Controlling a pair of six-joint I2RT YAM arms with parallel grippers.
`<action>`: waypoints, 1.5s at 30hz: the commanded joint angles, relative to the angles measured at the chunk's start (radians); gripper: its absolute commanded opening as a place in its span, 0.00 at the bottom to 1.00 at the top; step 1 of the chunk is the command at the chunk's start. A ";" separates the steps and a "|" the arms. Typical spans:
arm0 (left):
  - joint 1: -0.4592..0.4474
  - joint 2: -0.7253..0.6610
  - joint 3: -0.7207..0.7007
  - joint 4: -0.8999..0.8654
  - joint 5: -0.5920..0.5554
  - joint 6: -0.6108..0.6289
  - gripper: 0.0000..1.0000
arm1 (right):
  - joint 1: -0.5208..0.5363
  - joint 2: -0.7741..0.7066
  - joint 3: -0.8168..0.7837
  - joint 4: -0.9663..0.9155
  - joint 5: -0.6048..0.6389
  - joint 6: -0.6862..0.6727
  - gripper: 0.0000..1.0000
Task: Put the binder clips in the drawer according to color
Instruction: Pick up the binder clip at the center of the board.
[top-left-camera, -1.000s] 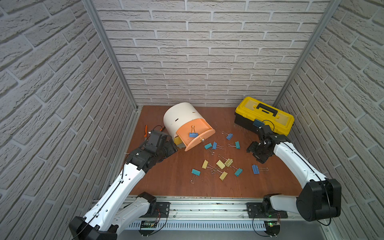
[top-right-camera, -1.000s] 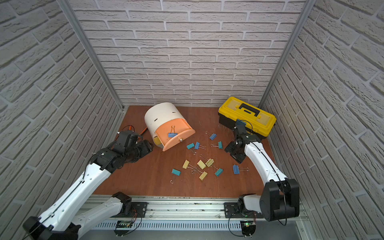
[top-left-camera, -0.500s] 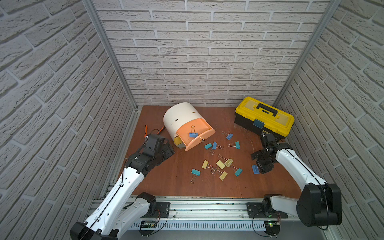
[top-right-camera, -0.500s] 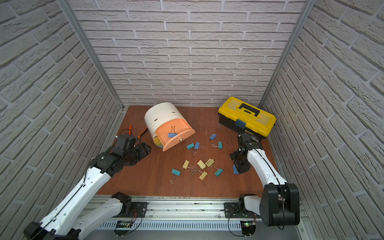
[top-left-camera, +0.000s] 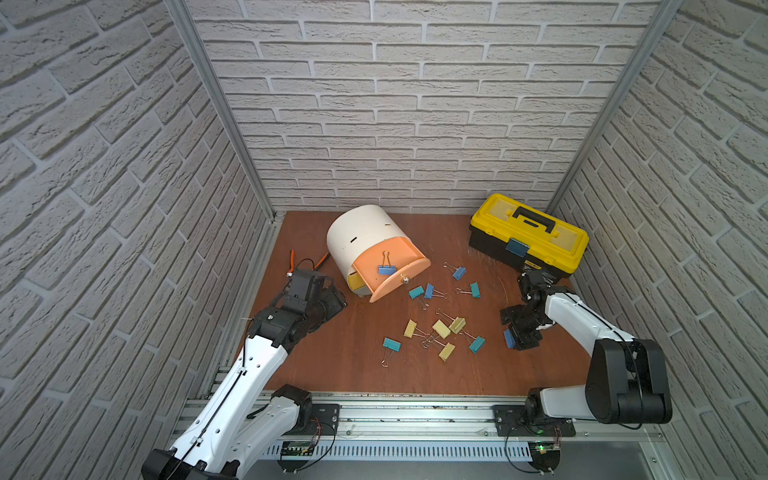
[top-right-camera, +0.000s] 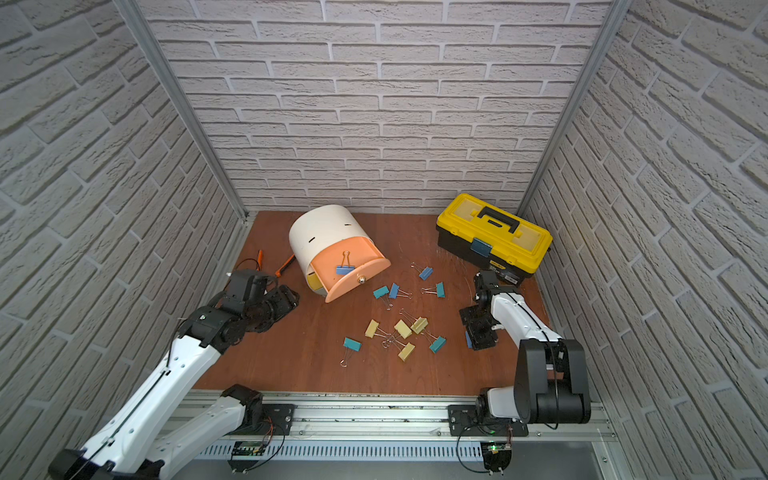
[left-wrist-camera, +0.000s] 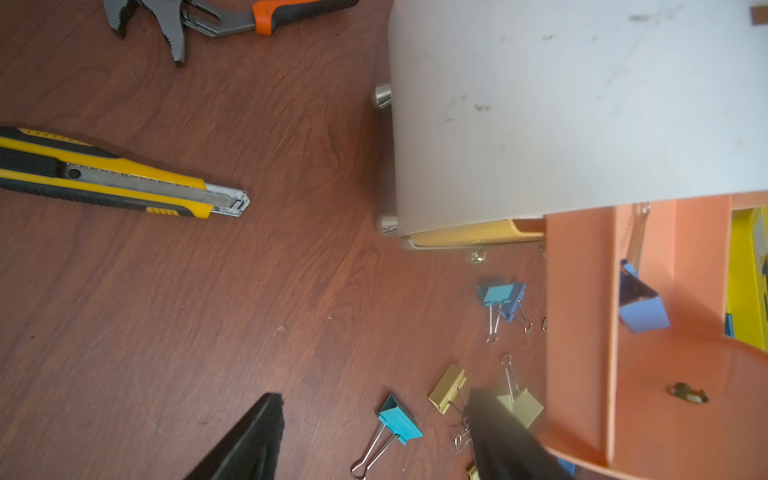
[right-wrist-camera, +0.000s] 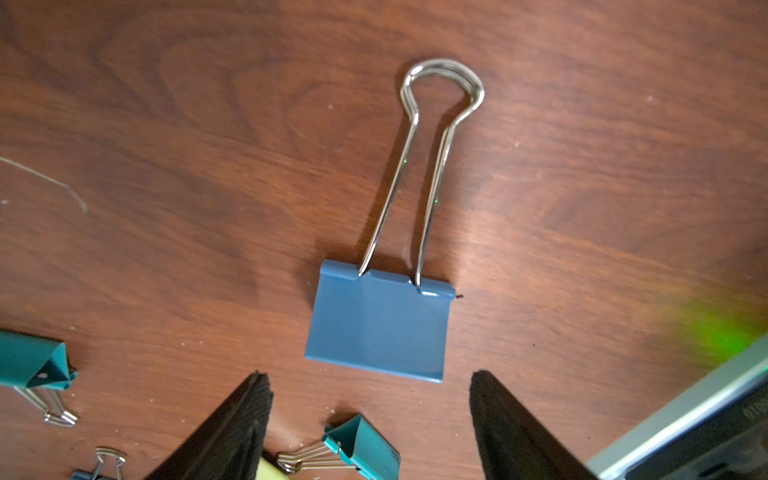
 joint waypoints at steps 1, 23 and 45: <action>0.011 0.010 0.004 0.026 0.006 0.010 0.75 | -0.014 0.007 -0.022 0.013 -0.003 0.036 0.80; 0.046 0.041 0.046 0.015 0.021 0.044 0.75 | -0.058 0.064 -0.061 0.107 -0.012 0.063 0.71; 0.046 0.074 0.139 0.002 0.019 0.070 0.75 | -0.052 0.052 0.251 0.082 -0.180 -0.180 0.41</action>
